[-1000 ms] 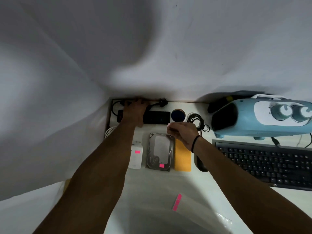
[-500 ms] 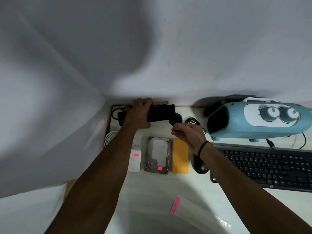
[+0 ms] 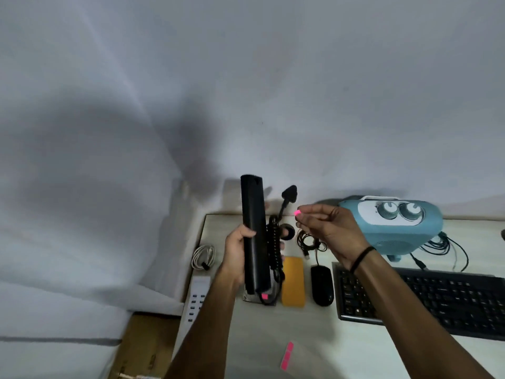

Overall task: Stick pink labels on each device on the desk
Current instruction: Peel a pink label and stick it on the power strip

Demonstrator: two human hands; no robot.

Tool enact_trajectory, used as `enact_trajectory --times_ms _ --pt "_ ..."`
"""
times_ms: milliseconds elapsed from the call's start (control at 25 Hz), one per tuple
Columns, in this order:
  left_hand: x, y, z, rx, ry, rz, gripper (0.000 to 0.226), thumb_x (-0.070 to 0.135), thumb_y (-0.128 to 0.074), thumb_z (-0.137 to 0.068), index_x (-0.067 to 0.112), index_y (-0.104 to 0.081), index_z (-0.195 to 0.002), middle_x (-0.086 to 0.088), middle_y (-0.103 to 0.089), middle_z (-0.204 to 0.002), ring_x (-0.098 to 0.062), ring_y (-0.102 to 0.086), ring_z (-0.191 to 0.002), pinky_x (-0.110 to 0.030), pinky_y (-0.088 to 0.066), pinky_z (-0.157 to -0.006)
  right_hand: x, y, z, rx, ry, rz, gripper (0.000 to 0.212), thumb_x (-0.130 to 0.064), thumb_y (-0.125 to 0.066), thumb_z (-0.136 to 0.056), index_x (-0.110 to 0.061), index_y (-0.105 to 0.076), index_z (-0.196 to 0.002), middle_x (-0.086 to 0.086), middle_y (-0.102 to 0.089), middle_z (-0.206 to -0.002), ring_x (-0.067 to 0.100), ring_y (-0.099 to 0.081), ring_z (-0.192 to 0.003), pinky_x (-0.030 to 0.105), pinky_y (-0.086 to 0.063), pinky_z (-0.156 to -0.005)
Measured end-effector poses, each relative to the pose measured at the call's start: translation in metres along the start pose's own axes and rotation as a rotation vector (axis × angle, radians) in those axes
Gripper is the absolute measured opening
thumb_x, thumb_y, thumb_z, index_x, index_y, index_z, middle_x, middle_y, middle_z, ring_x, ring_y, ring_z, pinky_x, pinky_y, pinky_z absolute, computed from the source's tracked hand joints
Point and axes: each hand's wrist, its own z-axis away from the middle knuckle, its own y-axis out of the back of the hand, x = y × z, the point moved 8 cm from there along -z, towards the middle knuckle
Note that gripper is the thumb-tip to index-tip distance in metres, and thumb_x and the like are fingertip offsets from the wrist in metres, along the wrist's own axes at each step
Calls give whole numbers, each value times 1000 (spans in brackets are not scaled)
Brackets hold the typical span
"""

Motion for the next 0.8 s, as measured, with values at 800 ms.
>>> enact_trajectory --times_ms 800 --pt "-60 -55 67 -99 43 70 64 32 -45 -78 0 -49 -133 -29 -53 -125 -38 -56 -97 -49 -45 -86 -53 -40 78 -69 167 506 53 -19 -87 -72 -13 -42 -100 15 -75 -77 15 -69 -63 32 -59 -68"
